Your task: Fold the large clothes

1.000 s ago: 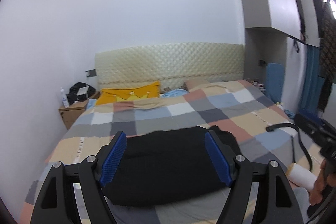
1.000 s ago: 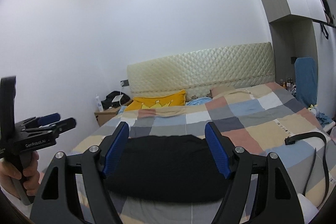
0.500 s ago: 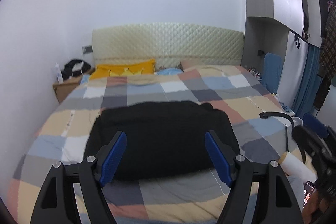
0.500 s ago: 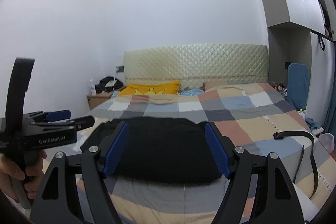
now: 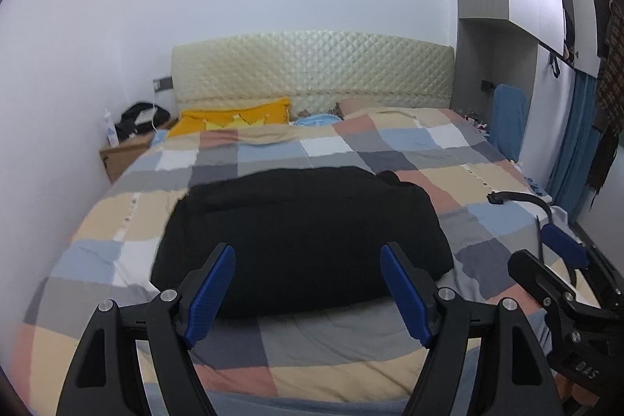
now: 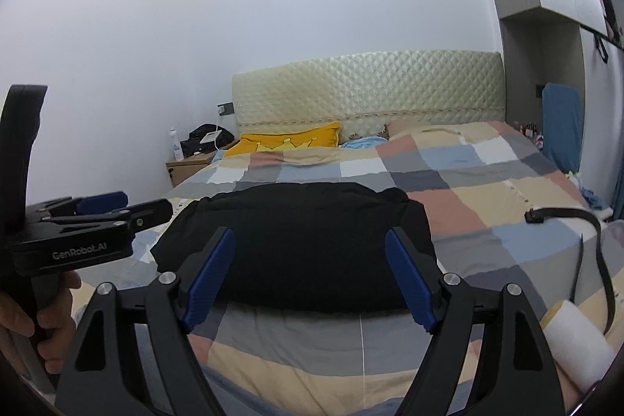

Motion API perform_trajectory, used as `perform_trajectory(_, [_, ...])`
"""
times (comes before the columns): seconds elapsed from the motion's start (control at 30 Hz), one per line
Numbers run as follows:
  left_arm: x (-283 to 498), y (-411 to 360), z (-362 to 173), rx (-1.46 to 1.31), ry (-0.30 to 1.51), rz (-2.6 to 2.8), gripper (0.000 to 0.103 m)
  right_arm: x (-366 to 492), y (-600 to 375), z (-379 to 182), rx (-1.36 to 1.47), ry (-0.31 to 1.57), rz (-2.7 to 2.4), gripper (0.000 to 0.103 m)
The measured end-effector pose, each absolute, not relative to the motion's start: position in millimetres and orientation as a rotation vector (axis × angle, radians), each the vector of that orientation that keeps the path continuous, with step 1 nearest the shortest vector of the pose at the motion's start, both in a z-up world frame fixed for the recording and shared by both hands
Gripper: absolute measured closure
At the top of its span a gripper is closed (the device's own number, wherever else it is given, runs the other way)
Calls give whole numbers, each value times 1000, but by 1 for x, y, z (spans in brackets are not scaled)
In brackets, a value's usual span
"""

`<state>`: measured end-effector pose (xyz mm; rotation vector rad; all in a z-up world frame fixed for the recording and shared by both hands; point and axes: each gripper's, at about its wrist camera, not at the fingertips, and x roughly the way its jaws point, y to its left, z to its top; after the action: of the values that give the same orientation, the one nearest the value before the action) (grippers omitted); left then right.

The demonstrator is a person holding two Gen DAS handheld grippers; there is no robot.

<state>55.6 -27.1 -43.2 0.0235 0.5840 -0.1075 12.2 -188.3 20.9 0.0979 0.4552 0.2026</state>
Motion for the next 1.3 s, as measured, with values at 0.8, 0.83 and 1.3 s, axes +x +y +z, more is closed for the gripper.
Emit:
perform_trajectory(0.8, [62,-2,-65,-108,653,7,26,19,-191,5,102,499,183,19])
perform_trajectory(0.83, [62,-1,-66,-109,655,7,26,19,-191,4,101,501,184,19])
perform_trajectory(1.3, [62,-1,-68,-91,683,4,26,23,-195,-3,119,527,157,6])
